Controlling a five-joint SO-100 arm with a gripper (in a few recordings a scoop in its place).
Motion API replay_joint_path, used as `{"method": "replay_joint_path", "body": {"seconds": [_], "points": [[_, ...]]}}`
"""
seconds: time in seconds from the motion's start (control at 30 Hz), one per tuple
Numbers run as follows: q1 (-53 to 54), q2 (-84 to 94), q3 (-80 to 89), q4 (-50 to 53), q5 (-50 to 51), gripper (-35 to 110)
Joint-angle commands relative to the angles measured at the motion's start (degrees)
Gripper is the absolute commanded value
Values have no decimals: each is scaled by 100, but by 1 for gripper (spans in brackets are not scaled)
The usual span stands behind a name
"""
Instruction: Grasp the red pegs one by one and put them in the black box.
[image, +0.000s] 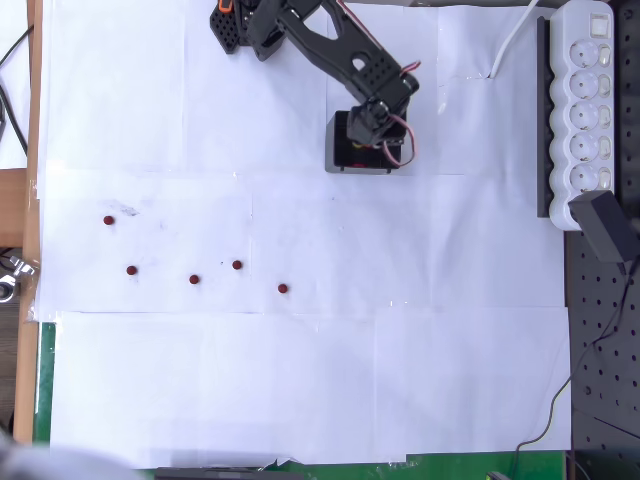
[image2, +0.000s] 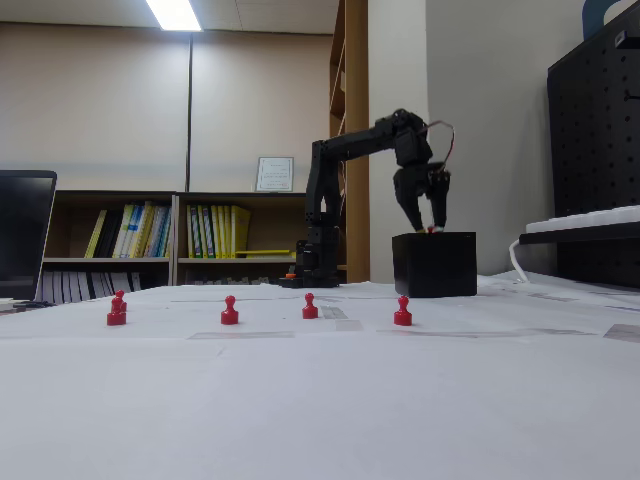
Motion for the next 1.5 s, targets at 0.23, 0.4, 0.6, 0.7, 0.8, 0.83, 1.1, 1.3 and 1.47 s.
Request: {"method": "replay_joint_path", "body": {"seconds": [0.23, 0.4, 0.6, 0.7, 0.8, 0.83, 1.1, 1.3, 1.47], "points": [[343, -756, 703, 299, -70, 16], [712, -1573, 853, 264, 0, 17], [1995, -2821, 281, 220, 615, 17], [3234, -3480, -1213, -642, 1468, 17], [4465, -3894, -2979, -1846, 2417, 16], [4852, -3955, -3516, -2303, 2716, 16], [7189, -3270, -6047, -6434, 4263, 15], [7646, -1811, -6073, -8297, 4307, 15], [7813, -712, -5695, -9044, 4395, 15]]}}
